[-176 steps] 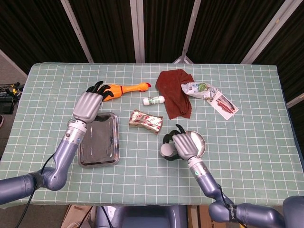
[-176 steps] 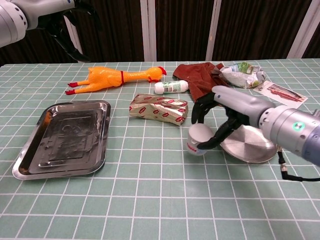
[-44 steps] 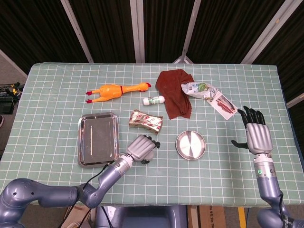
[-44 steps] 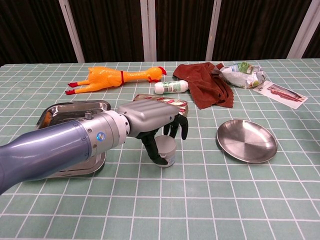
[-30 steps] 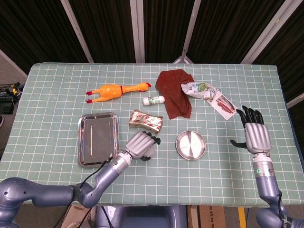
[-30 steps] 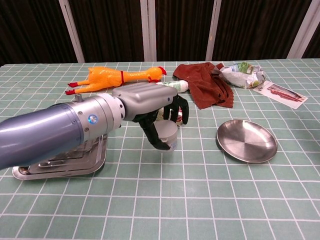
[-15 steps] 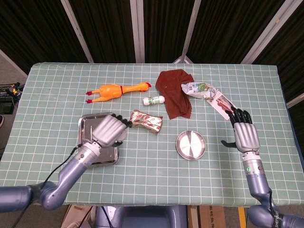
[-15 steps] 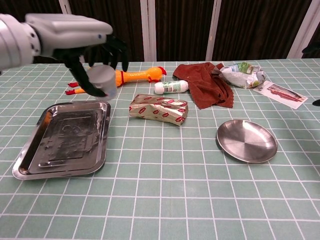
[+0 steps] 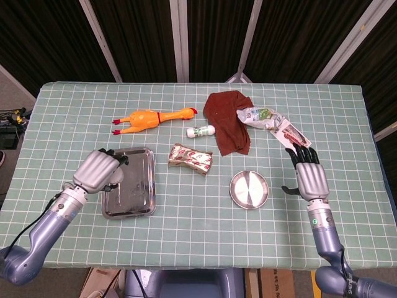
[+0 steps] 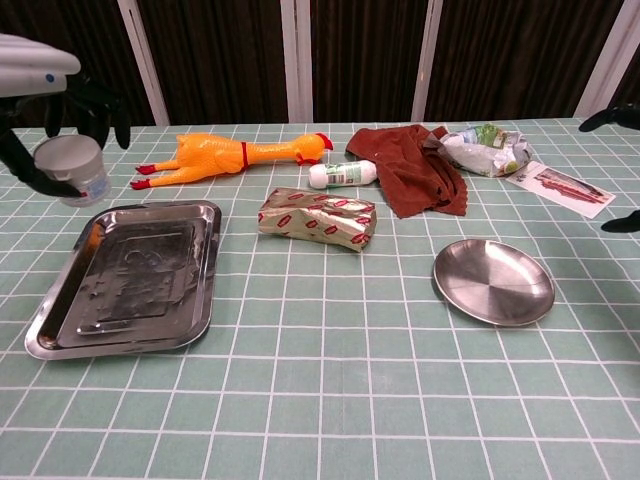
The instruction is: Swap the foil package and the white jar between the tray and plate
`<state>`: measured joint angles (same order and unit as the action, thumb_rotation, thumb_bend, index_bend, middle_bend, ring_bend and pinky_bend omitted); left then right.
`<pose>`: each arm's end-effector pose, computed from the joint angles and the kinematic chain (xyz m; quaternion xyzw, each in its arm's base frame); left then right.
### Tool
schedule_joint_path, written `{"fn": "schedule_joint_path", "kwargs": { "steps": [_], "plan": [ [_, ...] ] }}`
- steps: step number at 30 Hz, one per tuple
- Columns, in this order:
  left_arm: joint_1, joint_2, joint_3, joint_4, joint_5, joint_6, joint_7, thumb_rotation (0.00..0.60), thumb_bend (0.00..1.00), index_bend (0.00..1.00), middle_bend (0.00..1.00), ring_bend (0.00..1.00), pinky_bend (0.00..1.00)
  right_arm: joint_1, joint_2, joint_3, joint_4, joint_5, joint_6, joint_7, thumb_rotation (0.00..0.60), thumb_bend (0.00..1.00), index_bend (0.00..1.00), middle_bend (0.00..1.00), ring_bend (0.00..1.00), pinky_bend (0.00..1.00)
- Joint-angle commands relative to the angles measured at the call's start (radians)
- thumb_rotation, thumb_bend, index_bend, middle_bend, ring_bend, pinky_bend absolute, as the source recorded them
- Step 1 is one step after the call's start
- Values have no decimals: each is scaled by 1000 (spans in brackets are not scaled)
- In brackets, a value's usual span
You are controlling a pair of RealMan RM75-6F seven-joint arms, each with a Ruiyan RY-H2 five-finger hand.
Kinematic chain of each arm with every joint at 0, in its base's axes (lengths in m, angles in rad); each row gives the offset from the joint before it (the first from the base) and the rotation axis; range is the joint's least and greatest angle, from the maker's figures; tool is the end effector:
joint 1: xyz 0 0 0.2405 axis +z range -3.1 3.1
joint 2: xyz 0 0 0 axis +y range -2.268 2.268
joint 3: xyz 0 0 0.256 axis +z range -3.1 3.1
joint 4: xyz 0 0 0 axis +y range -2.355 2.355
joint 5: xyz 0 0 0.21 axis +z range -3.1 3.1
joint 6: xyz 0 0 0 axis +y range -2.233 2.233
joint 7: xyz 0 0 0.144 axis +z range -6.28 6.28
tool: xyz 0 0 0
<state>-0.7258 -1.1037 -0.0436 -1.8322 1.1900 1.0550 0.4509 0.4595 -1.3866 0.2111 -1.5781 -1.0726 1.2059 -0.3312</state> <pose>-0.1609 0.3146 0.0950 -0.7882 -0.2667 -0.3143 0.4569 -0.2429 -0.3103 0.0714 0.6079 -0.4224 0.3661 0.5640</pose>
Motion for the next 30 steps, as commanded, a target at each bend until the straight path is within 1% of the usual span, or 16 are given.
{"fn": "schedule_joint_path", "kwargs": {
  "steps": [1, 4, 11, 19, 25, 28, 30],
  "plan": [
    [42, -27, 30, 88, 66, 5, -88, 600, 420, 367, 493, 378, 451, 0, -7, -1, 10, 0, 0, 1, 600, 109, 160, 69, 0, 0],
    [59, -54, 45, 158, 99, -2, -141, 600, 420, 366, 490, 377, 451, 0, -11, -3, 19, -2, -2, 4, 600, 109, 160, 69, 0, 0],
    [83, -115, 72, 278, 140, -19, -166, 600, 420, 366, 484, 373, 447, -6, -10, -2, 29, -7, 5, 11, 600, 109, 161, 69, 0, 0],
    [104, -221, 83, 418, 202, -14, -231, 600, 420, 365, 480, 373, 447, -16, -8, -8, 50, -7, -3, 35, 600, 109, 161, 69, 0, 0],
    [116, -299, 75, 514, 248, 15, -307, 600, 421, 372, 468, 366, 447, -20, -5, -4, 60, -12, 0, 47, 600, 109, 161, 69, 0, 0],
    [114, -329, 77, 552, 268, 12, -323, 600, 389, 371, 435, 331, 440, -23, -2, -3, 60, -16, 1, 51, 600, 108, 161, 69, 0, 0],
    [115, -344, 77, 569, 276, 12, -332, 600, 352, 371, 378, 272, 430, -24, -1, -3, 61, -17, 3, 51, 600, 109, 161, 69, 0, 0]
  ]
}}
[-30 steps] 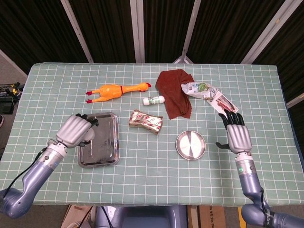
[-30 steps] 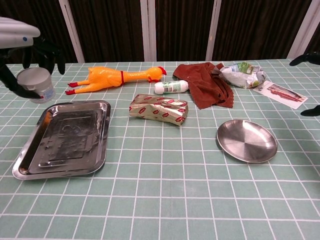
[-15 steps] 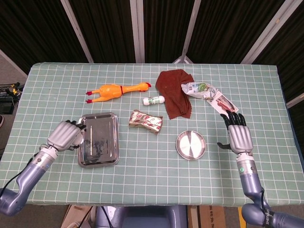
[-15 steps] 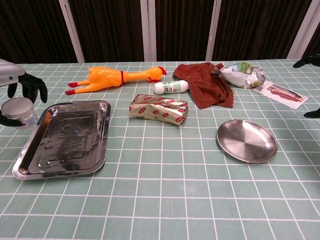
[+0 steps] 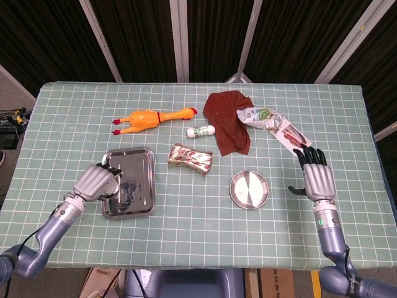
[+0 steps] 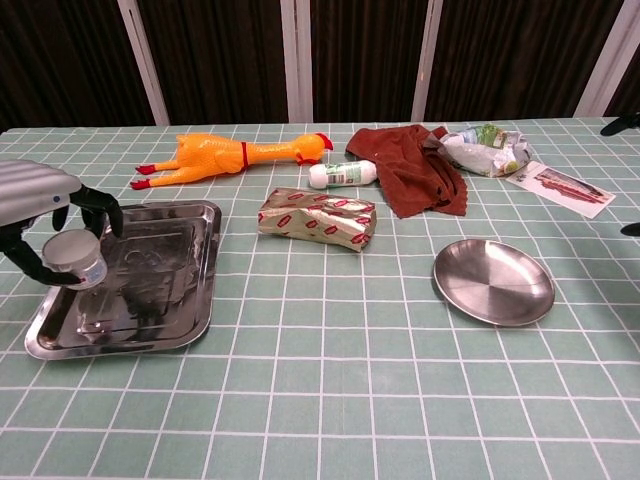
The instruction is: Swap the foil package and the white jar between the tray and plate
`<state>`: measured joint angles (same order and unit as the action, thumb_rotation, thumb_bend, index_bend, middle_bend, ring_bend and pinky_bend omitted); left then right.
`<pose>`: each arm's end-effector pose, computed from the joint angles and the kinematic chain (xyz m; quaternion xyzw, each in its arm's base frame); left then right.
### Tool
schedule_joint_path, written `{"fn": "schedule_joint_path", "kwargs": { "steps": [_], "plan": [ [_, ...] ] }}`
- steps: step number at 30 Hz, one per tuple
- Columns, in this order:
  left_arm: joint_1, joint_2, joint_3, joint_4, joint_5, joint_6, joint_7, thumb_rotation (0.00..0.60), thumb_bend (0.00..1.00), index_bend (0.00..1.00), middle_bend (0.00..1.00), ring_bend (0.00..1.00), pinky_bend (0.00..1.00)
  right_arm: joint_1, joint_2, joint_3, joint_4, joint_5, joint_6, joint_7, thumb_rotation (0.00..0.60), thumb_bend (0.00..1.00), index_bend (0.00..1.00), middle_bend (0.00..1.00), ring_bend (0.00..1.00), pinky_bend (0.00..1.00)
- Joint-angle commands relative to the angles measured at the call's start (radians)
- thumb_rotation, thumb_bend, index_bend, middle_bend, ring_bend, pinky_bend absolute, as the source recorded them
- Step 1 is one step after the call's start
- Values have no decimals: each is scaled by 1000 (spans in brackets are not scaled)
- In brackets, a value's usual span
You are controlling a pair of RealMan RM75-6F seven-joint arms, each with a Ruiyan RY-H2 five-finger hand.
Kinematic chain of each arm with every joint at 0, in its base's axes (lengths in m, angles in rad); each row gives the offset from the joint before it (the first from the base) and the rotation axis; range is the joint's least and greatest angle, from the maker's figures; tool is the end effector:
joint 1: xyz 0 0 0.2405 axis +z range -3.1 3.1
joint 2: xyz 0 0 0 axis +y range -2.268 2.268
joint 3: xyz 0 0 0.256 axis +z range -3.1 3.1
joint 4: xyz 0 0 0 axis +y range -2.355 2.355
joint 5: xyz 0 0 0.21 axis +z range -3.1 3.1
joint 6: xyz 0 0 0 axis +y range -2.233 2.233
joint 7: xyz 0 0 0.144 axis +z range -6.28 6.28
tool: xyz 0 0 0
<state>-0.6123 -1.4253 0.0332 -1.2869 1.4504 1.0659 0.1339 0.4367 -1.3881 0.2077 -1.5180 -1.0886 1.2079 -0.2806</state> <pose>-0.2475 0.3159 0.0257 -0.7949 -0.2834 -0.3099 0.4380 -0.2616 -0.3095 0.0773 0.5963 -0.4231 0.3629 0.5777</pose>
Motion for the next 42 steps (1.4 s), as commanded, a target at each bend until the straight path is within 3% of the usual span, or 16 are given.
{"fn": "schedule_joint_path", "kwargs": {
  "steps": [1, 8, 13, 18, 24, 30, 42],
  "plan": [
    [2, -30, -1, 32, 18, 3, -23, 600, 343, 370, 358, 249, 425, -2, 2, 1, 0, -1, 2, 1, 600, 109, 161, 69, 0, 0],
    [1, -33, -25, 24, 2, -11, -38, 600, 268, 351, 233, 96, 305, 0, 16, -3, -19, -10, -14, 5, 600, 108, 161, 69, 0, 0],
    [2, 17, -64, -55, -8, 20, -53, 600, 197, 348, 218, 91, 295, 29, 58, -7, -92, -16, -101, 30, 600, 108, 161, 69, 0, 0],
    [1, 70, -150, -166, -31, 90, -90, 600, 186, 355, 214, 91, 286, 94, 46, 21, -133, 23, -184, 17, 600, 109, 162, 70, 0, 0],
    [-19, 155, -225, -319, -99, 76, -58, 600, 187, 352, 211, 91, 273, 210, -85, 83, -91, 160, -191, -118, 600, 105, 162, 75, 0, 0],
    [-15, 209, -265, -397, -150, 94, -12, 600, 182, 299, 150, 62, 188, 321, -228, 111, -36, 290, -219, -215, 600, 105, 162, 74, 0, 0],
    [105, 289, -234, -372, -56, 325, 162, 600, 181, 295, 144, 52, 166, 431, -475, 146, 142, 388, -194, -225, 600, 105, 168, 74, 0, 0]
  ]
}}
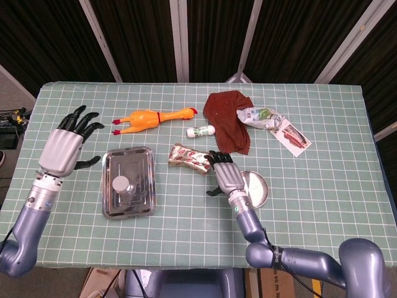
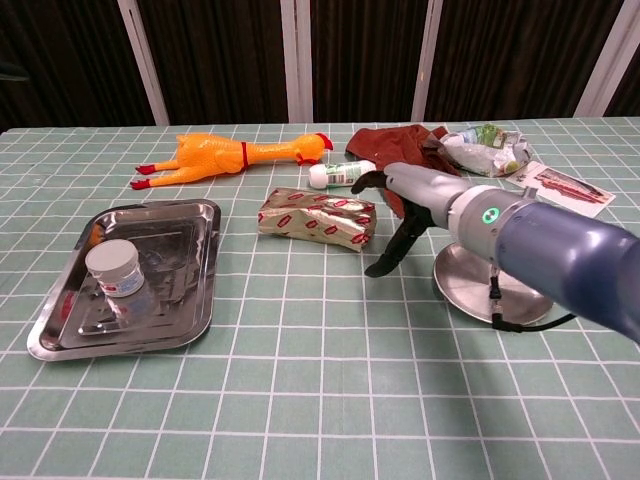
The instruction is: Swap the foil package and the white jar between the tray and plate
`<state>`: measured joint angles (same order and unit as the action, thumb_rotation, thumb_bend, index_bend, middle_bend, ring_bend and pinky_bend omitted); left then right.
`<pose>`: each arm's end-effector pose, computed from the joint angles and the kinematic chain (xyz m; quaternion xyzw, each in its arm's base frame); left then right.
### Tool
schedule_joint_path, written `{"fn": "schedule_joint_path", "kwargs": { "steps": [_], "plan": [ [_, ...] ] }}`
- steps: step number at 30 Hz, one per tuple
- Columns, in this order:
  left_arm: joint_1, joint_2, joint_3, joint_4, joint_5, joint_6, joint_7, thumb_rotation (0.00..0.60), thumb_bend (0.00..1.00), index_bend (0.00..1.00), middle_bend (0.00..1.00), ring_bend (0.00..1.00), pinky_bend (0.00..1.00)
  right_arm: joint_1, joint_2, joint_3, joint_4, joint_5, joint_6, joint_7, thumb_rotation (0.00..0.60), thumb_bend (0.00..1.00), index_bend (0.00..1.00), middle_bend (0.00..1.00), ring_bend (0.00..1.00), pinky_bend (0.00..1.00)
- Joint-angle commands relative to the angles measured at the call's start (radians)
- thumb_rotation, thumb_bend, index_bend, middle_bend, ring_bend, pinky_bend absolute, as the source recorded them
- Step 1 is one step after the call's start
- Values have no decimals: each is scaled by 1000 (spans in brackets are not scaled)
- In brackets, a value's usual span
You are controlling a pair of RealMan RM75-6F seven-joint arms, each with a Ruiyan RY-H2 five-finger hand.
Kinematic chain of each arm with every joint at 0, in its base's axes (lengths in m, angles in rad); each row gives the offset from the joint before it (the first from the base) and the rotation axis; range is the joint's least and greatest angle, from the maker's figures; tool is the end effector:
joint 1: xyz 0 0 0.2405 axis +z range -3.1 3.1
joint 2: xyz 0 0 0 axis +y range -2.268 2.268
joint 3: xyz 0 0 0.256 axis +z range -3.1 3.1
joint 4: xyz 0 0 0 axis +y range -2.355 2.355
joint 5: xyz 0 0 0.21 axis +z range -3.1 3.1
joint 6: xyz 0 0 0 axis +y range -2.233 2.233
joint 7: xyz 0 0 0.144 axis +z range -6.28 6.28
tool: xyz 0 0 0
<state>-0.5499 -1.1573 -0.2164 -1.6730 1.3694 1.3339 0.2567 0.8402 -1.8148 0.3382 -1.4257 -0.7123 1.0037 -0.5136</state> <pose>-0.1767 0.3272 0.1521 -0.6579 -0.2296 -0.4687 0.5429 -0.0919 -0.3495 -0.0759 0.6587 -0.5139 0.3718 0.4047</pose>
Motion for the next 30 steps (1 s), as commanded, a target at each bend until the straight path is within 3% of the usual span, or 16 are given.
{"fn": "schedule_joint_path", "kwargs": {
  "steps": [1, 10, 17, 30],
  "plan": [
    [49, 22, 18, 21, 30, 66, 42, 600, 181, 295, 144, 52, 166, 34, -58, 18, 62, 8, 11, 8, 600, 105, 168, 74, 0, 0],
    [91, 19, 36, 114, 63, 106, -30, 600, 181, 295, 146, 52, 167, 106, -138, 82, 189, -1, 3, 25, 600, 105, 192, 83, 19, 0],
    [99, 7, 43, 157, 64, 92, -49, 600, 181, 296, 144, 52, 167, 150, -184, 132, 289, 16, -6, 44, 600, 105, 227, 127, 124, 0],
    [111, 0, 38, 182, 79, 103, -75, 600, 181, 306, 143, 56, 168, 181, -260, 138, 466, 2, -53, 95, 600, 104, 290, 214, 228, 0]
  ]
}}
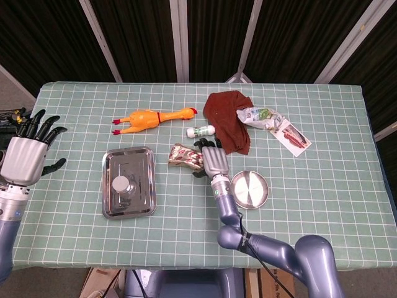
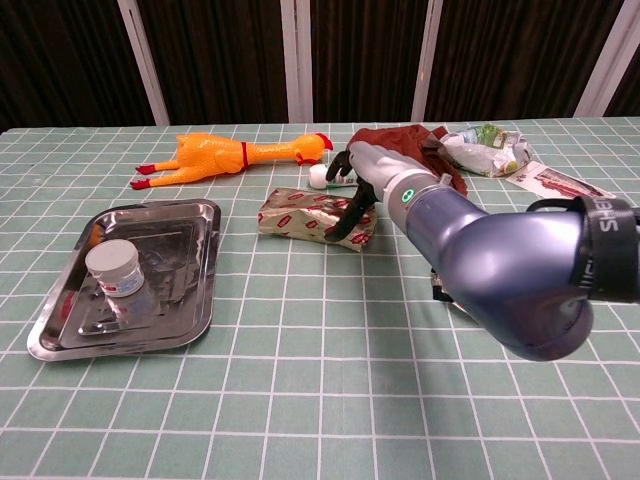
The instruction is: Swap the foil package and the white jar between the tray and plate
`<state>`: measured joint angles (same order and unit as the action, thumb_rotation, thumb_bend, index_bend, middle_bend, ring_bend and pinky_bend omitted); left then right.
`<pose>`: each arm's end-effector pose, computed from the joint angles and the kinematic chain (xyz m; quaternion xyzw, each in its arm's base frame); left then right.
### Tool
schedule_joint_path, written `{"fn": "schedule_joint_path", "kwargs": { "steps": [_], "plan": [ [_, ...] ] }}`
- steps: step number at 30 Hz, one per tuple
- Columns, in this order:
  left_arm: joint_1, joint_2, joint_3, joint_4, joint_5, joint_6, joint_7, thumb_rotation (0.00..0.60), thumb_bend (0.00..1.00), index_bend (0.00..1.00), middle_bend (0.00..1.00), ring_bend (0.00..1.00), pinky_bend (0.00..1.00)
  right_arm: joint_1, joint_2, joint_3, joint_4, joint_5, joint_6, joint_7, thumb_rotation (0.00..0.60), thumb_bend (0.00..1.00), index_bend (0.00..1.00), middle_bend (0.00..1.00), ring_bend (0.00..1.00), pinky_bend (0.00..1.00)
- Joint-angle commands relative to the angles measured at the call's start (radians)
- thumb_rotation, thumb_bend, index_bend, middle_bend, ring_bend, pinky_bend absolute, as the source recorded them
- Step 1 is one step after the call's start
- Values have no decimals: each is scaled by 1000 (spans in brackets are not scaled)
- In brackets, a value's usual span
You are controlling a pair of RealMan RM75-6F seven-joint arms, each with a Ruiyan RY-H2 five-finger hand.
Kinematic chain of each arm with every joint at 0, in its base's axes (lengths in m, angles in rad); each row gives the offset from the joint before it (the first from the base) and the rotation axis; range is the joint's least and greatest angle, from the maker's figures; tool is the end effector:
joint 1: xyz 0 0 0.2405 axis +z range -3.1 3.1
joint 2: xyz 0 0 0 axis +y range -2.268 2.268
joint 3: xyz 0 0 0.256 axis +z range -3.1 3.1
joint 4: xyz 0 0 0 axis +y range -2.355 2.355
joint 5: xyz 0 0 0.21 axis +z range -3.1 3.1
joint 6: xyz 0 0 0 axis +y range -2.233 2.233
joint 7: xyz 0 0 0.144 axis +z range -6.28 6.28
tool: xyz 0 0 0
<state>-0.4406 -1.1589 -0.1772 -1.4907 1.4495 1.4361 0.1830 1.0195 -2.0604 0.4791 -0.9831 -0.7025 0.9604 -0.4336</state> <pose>-0.2371 0.3102 0.1751 -0.6432 -0.1918 -0.4372 0.5986 -0.0607 -0.3982 -0.1120 0.6114 -0.5164 0.4021 0.4449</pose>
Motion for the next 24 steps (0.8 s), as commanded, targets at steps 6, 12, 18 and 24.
{"fn": "schedule_joint_path", "kwargs": {
  "steps": [6, 12, 18, 24],
  "plan": [
    [7, 4, -3, 0, 0, 1, -6, 600, 181, 311, 142, 60, 168, 4, -45, -6, 76, -33, -12, 42, 600, 104, 389, 368, 400, 30],
    [10, 6, -6, 4, -9, -10, -17, 600, 181, 318, 131, 61, 168, 3, -75, 3, 117, -53, 12, 56, 600, 136, 528, 567, 613, 199],
    [11, 9, -11, 6, -4, -7, -23, 600, 181, 320, 130, 62, 168, -8, -80, 3, 142, -95, 42, 86, 600, 298, 600, 640, 683, 254],
    [15, 28, 1, -9, 6, -23, -22, 600, 181, 322, 133, 62, 169, -52, -18, 9, 53, -144, 86, 129, 600, 311, 613, 644, 687, 254]
  ]
}}
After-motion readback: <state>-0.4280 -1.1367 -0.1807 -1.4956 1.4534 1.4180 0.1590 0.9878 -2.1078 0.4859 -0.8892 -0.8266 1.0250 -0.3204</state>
